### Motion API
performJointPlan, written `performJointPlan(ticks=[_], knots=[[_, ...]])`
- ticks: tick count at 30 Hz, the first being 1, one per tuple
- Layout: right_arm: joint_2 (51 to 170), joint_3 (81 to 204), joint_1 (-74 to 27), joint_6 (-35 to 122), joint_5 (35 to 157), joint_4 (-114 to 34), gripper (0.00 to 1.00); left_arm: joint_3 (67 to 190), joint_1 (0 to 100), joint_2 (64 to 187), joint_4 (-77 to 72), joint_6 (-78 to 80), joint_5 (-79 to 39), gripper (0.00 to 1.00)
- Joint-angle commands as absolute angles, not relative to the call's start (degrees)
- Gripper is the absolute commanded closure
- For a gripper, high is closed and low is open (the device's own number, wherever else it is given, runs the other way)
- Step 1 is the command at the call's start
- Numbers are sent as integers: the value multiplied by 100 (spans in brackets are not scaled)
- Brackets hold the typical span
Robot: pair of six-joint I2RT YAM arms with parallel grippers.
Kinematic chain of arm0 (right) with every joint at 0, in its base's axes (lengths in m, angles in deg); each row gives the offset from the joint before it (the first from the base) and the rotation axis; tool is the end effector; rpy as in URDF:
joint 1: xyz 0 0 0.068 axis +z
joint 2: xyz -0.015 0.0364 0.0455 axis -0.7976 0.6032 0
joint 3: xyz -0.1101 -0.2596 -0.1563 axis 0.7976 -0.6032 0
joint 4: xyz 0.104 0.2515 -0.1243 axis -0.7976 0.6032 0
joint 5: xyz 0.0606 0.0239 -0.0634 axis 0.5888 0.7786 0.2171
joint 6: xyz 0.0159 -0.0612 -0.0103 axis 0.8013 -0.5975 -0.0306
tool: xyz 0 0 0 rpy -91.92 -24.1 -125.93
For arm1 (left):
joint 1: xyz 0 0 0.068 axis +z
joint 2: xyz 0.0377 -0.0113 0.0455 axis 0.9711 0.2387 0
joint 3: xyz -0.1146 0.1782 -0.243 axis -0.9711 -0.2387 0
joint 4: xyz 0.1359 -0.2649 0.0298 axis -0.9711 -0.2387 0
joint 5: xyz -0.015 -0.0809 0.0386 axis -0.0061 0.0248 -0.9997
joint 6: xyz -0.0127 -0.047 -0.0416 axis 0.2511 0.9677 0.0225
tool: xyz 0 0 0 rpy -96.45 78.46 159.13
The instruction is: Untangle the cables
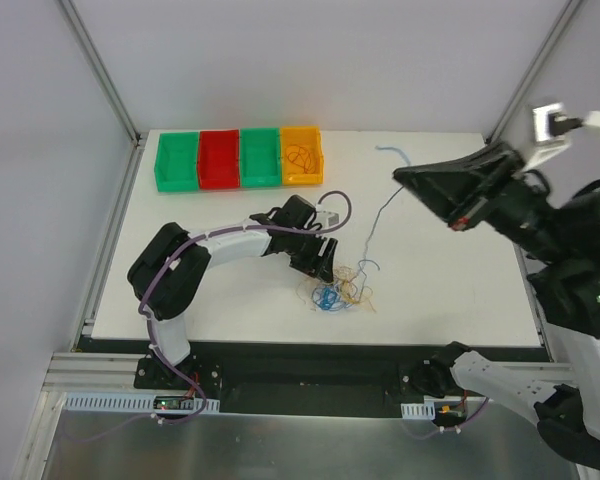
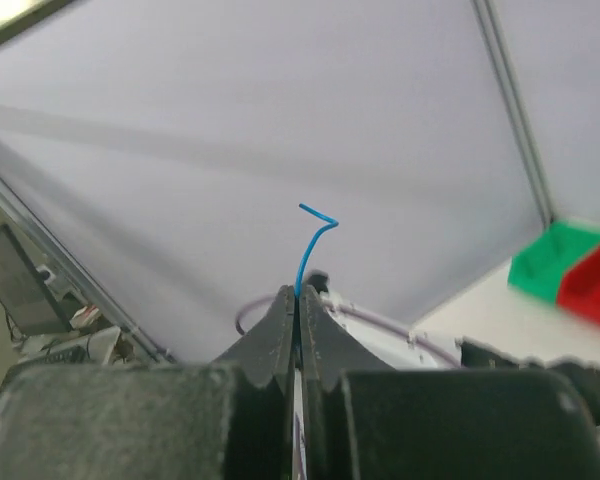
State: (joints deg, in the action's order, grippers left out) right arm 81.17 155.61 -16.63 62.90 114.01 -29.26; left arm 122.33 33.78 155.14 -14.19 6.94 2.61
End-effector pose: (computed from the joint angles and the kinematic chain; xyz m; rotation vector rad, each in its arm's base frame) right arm 0.0843 0.0886 0.6325 -0.5322 1.1292 1.2064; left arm 0.3051 -0.3132 0.1991 0.8099 2.4426 -1.0996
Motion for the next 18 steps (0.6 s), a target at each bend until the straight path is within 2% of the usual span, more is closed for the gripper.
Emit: performJointPlan(ticks=[1, 4, 8, 12, 16, 18], knots=[[8502, 17304, -1643, 5583, 11010, -2151, 99, 12155, 3541, 15218, -1423, 742, -154, 39], [8740, 18088, -1643, 5276, 10755, -1957, 99, 12137, 3594, 15173, -1423, 760, -189, 39], [8671, 18091, -1651, 4669, 10062, -1816, 99, 12128, 3716, 14937, -1432, 777, -198, 39], [8337, 16995, -1651, 4475, 9437, -1693, 99, 12076, 3831, 14270, -1406, 489, -189, 38], [7977, 15326, -1651, 4641, 9339, -1780, 99, 11594, 3831, 13050, -705, 48, 135, 29], [7871, 14604, -1651, 4773, 9435, -1947, 99, 11129, 3831, 12408, 15, -66, 502, 21]])
